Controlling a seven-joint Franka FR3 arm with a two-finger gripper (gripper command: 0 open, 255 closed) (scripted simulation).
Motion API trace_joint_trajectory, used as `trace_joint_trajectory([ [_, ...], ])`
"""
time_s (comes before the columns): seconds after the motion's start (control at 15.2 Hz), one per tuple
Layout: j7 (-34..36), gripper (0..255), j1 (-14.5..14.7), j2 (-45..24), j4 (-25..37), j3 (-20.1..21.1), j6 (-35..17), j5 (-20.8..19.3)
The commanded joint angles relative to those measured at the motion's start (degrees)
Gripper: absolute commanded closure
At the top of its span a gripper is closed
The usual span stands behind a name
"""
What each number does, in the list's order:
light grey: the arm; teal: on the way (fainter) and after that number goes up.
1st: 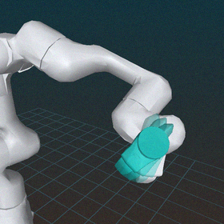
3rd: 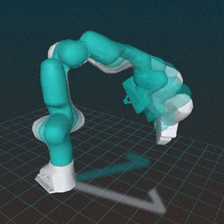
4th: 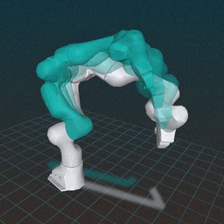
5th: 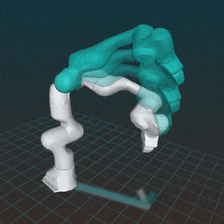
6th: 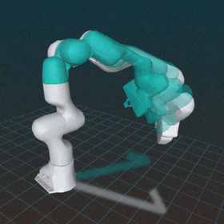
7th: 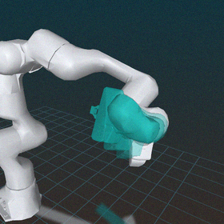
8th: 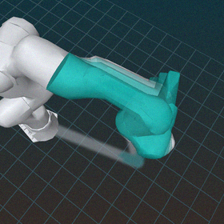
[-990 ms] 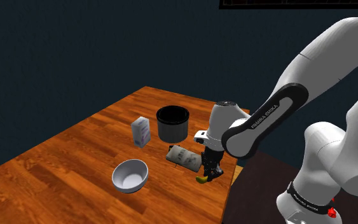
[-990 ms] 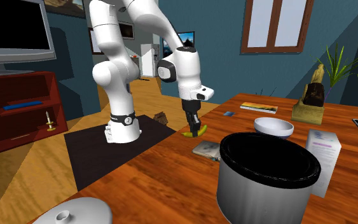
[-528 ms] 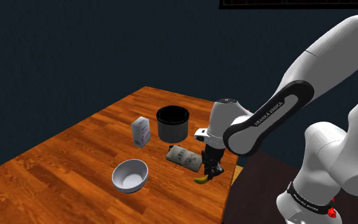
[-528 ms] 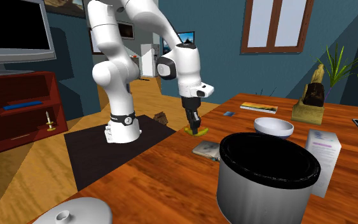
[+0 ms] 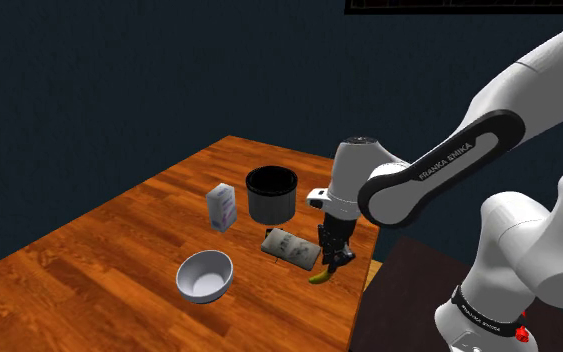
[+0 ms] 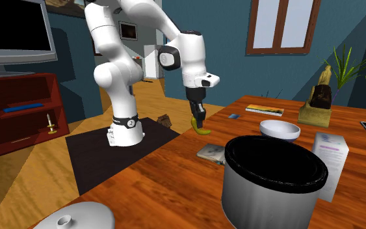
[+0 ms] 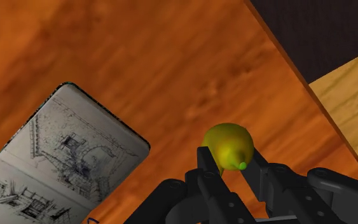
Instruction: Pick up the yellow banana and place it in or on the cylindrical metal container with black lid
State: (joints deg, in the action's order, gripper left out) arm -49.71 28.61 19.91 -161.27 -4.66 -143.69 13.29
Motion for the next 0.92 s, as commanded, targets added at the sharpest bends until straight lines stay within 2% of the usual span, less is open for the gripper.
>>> trace_joint_trajectory([
  [0.0,0.72,255,-0.33,1.46,0.47,0.24,1.93,-0.64],
  [0.86,3.94,255,-1.88,9.75,5.23,1.11,14.82,-3.42],
])
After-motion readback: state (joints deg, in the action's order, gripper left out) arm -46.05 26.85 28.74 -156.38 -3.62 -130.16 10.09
